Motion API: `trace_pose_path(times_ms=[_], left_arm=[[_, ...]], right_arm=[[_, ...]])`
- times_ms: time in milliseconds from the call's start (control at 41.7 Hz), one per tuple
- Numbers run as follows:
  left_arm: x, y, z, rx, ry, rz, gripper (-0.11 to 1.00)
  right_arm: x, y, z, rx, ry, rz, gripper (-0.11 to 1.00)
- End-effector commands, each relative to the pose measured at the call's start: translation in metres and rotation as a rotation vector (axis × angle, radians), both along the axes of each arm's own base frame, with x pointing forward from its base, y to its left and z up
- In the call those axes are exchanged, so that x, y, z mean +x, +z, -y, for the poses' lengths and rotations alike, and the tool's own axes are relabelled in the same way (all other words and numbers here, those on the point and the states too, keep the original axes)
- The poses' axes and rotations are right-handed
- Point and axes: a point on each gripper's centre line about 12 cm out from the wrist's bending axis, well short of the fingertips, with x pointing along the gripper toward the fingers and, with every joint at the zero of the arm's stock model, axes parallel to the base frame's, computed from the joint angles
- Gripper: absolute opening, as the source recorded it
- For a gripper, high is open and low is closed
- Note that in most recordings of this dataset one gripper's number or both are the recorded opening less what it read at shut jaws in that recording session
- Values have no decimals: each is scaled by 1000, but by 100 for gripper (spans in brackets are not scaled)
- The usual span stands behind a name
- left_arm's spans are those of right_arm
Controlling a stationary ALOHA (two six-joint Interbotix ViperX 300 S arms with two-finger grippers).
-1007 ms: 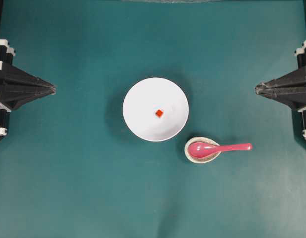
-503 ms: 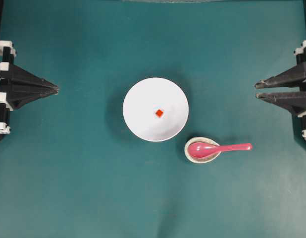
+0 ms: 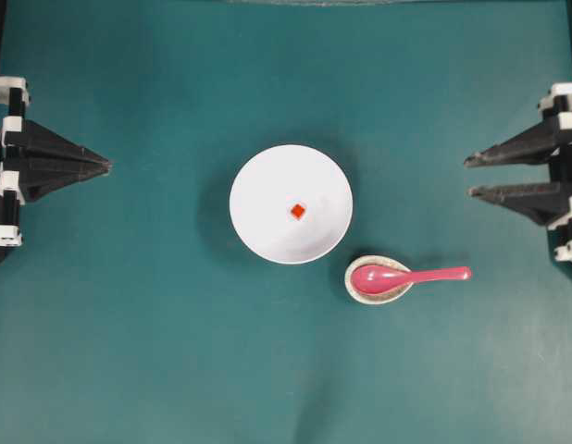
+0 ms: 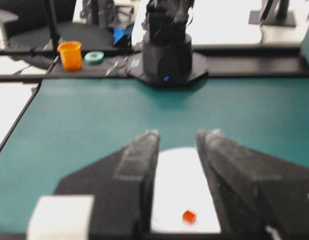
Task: Grip the spoon and scoop the red block from the bowl with right arm.
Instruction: 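Move the right gripper toward the pink spoon handle in its rest, then lower the right gripper and close it on the pink spoon handle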
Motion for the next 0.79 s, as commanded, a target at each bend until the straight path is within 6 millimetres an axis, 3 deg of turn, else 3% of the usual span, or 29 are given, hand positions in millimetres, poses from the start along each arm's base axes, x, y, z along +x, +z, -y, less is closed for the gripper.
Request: trace_pose_path(times_ms=[0, 456, 767], left_arm=[[3, 8, -1, 5, 2, 12, 0], [3, 6, -1, 12, 1, -2, 0], [2, 6, -1, 11, 1, -13, 0]], right_arm=[[4, -10, -6, 14, 24, -28, 45], [16, -83, -28, 100, 74, -63, 46], [3, -133, -35, 146, 19, -143, 46]])
